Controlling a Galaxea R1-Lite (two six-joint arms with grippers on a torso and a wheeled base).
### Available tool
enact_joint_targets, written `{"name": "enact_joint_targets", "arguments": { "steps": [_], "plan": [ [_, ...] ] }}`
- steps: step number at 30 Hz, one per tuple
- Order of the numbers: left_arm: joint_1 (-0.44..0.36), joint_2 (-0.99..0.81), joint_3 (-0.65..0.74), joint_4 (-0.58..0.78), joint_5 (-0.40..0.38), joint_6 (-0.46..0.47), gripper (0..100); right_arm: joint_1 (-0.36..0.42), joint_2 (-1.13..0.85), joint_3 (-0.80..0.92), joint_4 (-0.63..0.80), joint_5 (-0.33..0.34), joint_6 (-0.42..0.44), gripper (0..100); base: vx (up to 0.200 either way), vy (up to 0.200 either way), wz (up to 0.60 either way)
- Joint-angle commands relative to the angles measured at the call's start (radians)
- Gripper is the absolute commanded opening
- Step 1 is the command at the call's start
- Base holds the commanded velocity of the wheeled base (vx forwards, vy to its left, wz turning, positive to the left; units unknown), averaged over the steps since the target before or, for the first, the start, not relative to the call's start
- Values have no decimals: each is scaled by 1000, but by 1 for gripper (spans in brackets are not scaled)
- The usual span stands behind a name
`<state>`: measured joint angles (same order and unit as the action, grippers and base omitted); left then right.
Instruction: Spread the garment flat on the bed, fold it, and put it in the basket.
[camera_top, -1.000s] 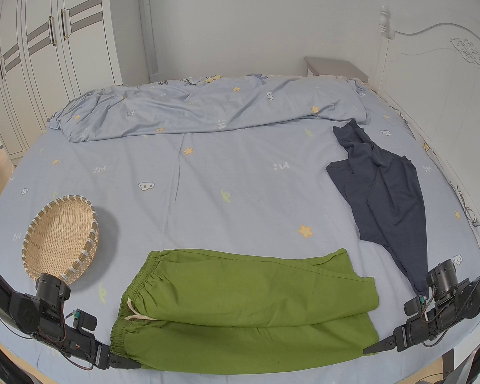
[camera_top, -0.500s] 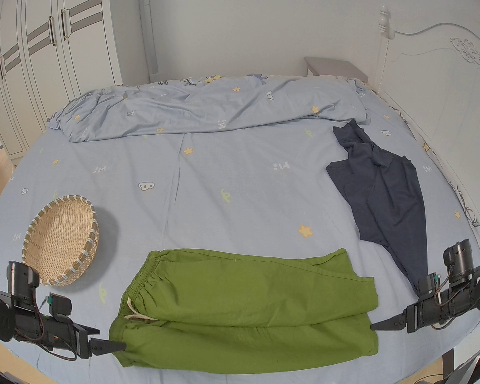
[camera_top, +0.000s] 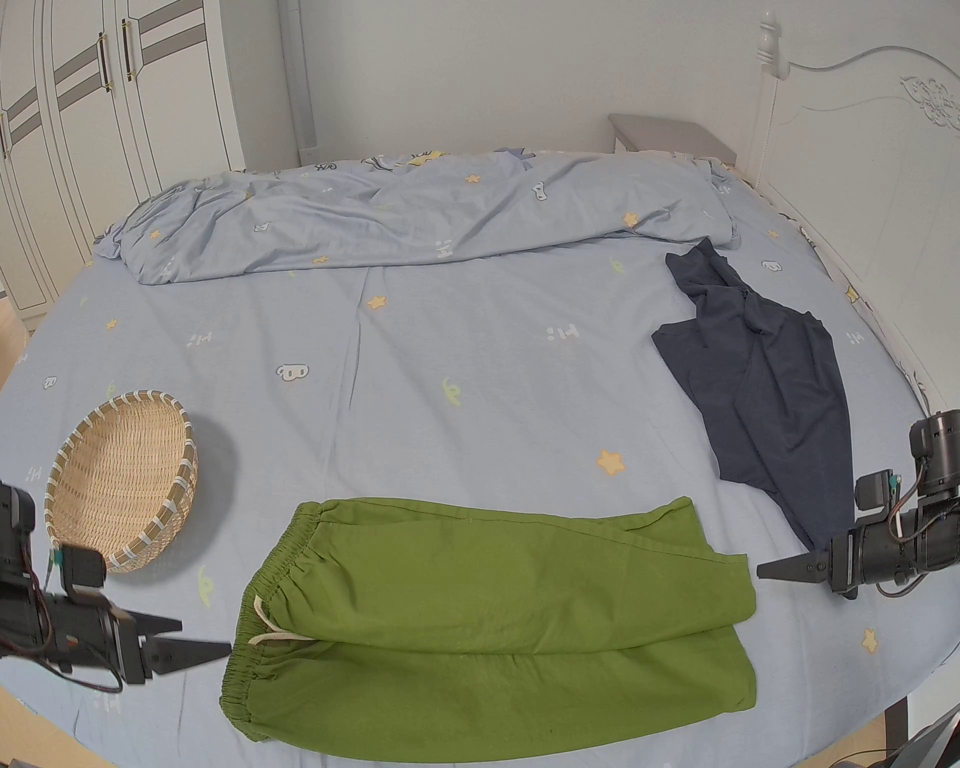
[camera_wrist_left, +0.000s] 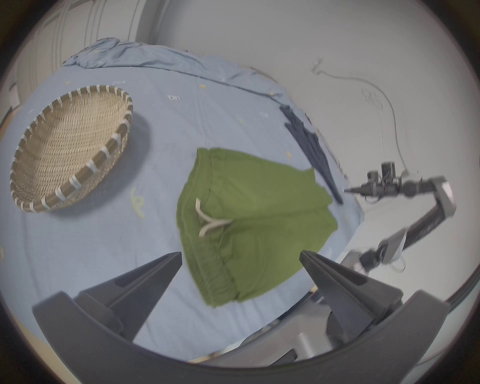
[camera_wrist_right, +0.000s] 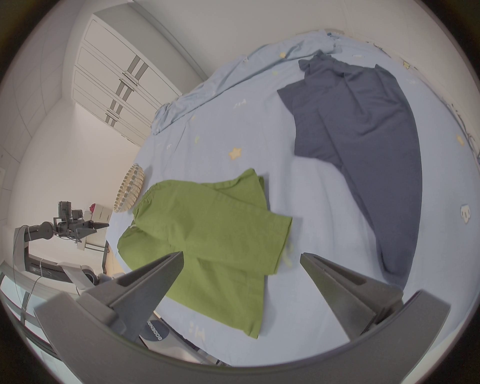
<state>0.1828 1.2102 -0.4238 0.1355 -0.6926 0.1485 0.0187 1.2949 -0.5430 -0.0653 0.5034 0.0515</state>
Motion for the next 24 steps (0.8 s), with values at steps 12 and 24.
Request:
{"name": "enact_joint_targets", "arguments": {
  "steps": [12,24],
  "plan": [
    [-227,595,-651,-56,306,-512,100,6,112,-221,1,-62,85,100,0,0,0],
    [-229,773,-650,-165,222,-432,100,17,110,-201,-4,-86,85,100,0,0,0]
  ]
}}
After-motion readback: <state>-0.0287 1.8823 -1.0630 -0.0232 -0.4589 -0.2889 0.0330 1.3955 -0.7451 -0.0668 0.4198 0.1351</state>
